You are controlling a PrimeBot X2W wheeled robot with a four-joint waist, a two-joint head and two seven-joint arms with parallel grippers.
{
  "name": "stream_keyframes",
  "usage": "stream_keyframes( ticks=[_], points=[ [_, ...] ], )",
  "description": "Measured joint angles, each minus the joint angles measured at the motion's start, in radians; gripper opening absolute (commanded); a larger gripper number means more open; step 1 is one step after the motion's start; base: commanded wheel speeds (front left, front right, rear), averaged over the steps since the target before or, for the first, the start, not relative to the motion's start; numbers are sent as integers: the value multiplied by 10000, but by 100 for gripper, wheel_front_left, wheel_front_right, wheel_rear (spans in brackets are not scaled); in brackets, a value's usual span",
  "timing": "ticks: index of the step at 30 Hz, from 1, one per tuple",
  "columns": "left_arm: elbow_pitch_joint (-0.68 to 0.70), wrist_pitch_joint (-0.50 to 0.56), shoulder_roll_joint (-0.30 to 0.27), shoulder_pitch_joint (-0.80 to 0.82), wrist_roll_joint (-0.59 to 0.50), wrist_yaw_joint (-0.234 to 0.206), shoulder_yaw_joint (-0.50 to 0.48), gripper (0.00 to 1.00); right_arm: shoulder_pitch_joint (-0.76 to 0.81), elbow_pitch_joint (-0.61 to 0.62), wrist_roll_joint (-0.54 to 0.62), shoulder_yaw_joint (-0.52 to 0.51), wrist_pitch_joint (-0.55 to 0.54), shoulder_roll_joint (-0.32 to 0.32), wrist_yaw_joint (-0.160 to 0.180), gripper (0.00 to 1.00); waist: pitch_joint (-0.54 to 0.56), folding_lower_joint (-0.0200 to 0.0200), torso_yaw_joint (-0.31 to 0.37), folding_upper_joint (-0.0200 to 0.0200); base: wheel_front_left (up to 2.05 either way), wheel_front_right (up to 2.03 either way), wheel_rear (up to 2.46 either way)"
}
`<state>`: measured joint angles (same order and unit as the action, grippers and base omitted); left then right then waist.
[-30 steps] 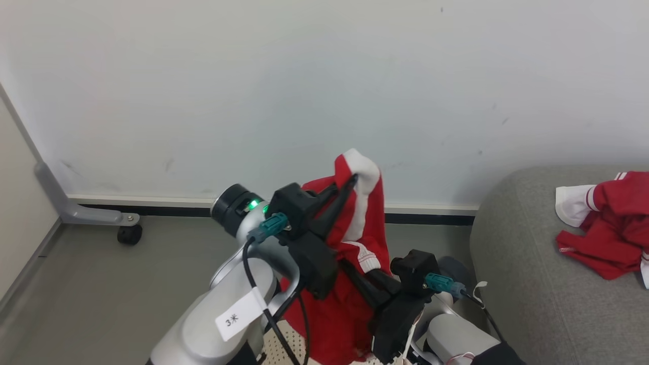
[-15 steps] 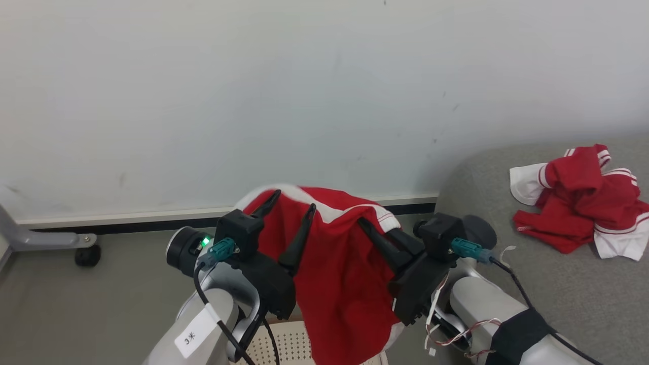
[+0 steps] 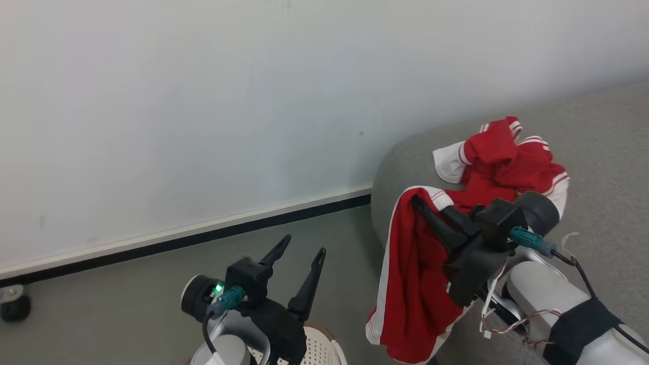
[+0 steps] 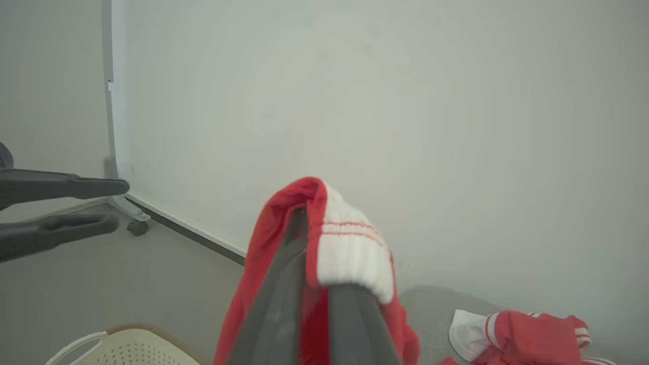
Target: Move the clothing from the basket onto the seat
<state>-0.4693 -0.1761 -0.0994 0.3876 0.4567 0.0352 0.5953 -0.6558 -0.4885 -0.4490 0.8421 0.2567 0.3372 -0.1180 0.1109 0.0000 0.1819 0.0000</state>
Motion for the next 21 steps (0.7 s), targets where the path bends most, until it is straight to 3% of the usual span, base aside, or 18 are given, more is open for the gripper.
stream_keyframes(
  ticks=[8,16,21],
  points=[
    [240,-205,86,-522,-2,-94,192,100,310,926,115,-211,-2,895,278,0,-35,0,1153,0,0,0,0],
    [416,-251,157,-676,-19,-190,359,100,182,1534,130,-454,-165,1283,297,0,-198,-1,2219,0,0,0,0],
    [453,-247,224,-665,-123,-203,554,100,-613,1455,-111,-970,-288,1361,297,0,-530,0,2515,0,0,0,0]
  ],
)
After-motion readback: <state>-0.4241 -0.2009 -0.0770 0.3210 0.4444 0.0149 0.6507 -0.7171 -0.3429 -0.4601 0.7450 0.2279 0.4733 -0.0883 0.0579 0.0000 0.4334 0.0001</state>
